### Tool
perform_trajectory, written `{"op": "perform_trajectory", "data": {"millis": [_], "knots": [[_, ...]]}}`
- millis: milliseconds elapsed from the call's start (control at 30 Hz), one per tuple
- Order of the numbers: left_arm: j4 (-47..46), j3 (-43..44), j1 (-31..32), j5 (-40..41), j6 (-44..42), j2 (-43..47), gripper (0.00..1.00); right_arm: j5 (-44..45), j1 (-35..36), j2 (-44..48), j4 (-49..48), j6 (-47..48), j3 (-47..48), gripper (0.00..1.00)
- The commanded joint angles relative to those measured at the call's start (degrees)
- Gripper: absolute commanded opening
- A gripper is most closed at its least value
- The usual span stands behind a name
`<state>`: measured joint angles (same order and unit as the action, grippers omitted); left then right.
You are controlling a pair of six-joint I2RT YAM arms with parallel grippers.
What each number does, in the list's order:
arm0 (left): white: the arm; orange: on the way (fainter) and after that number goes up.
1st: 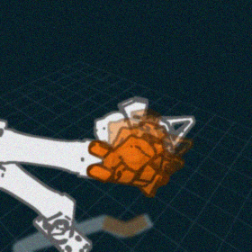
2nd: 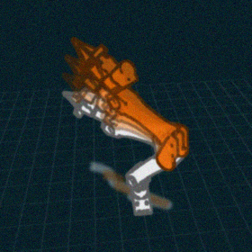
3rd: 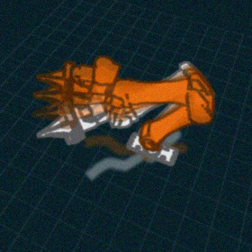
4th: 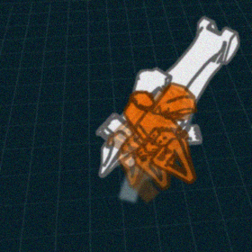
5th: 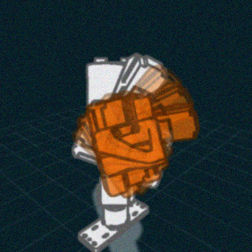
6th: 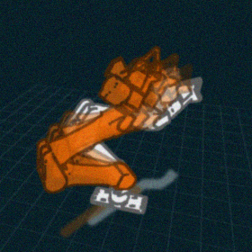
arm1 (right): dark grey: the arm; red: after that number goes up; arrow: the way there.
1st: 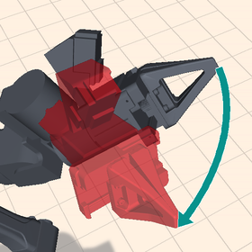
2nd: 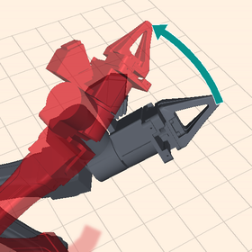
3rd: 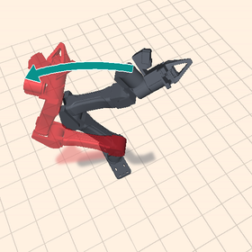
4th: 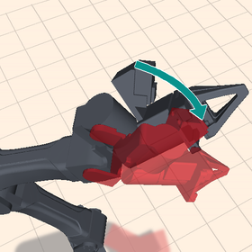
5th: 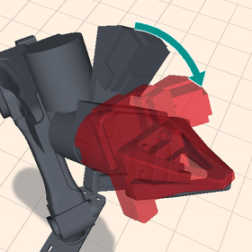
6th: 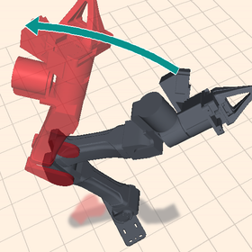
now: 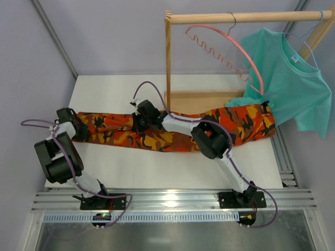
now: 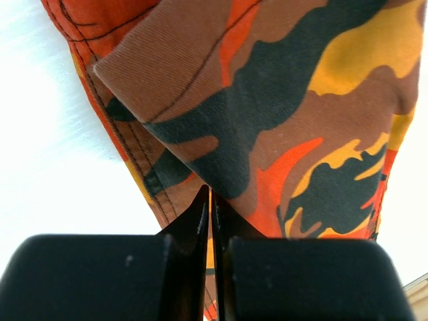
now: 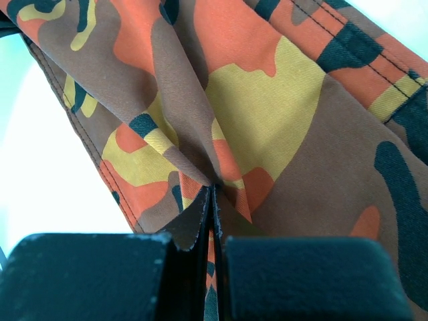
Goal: Place the trousers on the hanger
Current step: Fold the trousers
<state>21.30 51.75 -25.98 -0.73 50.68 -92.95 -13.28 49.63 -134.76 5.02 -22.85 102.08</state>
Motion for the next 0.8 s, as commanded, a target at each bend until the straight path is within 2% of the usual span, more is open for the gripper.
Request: {"op": "perform_trajectory", "data": {"millis": [0,367,500,600,700,767], "knots": [[0.76,2.13,0.67,2.93,0.83,2.68,0.0,-0.61,-0.23,0.64,-2.56,-0.53,-0.39,0.04],[-3.19,4.15,1.89,4.42,3.02,2.16,0.01,-1.66,-0.14,1.34,-2.82,-2.11,-1.45,0.04],[-3.63,6.17,2.33,4.07,3.11,-0.73,0.0,-4.03,-0.14,1.95,-3.69,-4.65,-2.06,0.04],[-4.51,6.61,2.6,3.28,2.68,-2.93,0.0,-4.65,-0.14,3.1,-4.49,-6.15,-3.29,0.08],[-4.78,6.61,2.6,3.54,2.5,-4.34,0.01,-5.35,-0.14,3.8,-4.23,-5.72,-3.56,0.16],[-5.21,6.53,3.04,4.16,2.06,-4.61,0.0,-4.22,0.21,3.54,-3.18,-3.62,-2.33,0.25]]}}
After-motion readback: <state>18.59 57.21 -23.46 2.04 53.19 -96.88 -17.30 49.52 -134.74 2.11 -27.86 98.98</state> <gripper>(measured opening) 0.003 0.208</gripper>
